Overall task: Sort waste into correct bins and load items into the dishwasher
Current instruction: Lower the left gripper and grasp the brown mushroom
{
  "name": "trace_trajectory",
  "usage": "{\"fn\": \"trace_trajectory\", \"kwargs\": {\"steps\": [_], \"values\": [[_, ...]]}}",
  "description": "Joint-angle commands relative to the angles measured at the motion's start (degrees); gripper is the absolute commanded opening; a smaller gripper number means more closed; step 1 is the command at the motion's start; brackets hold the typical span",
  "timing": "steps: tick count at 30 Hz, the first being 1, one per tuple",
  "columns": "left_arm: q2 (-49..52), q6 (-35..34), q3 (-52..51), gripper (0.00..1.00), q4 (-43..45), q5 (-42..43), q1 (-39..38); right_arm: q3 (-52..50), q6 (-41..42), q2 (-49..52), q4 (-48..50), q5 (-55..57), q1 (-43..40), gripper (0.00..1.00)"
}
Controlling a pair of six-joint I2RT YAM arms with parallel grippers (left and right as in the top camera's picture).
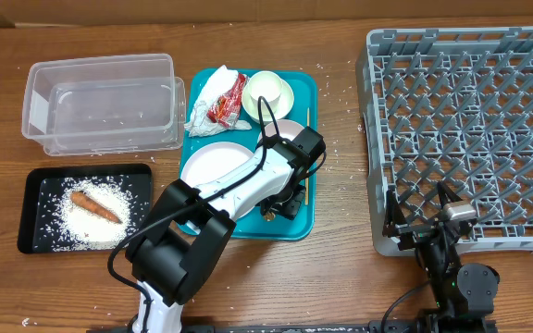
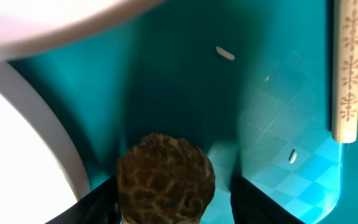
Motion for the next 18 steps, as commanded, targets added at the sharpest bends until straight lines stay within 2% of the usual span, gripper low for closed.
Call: {"fn": "trace_trajectory", "kwargs": {"steps": [1,2,5,12,18], "values": [[0.94,1.07,-0.22,0.54,0.15,-0.94,-0.37,-0.59,0.17,-0.55,0.2,0.55,-0.15,1.0],[0.94,1.05,-0.2,0.45,0.09,-0.94,-0.37,-0.59,0.17,-0.55,0.2,0.55,-0.15,1.0],[0.7,0.35,0.66,0.33,-0.72,-0.94,-0.37,-0.59,0.17,-0.55,0.2,0.55,-0.15,1.0],[0.26,-2.38,8.09,0.32,-9.4,-2.1,-0.13,-0.59,0.17,-0.55,0.2,0.55,-0.15,1.0],[-0.09,-7.56,19.26,0.29,-24.33,-10.27,1.64,-0.59,0.17,-0.55,0.2,0.55,-0.15,1.0]]}}
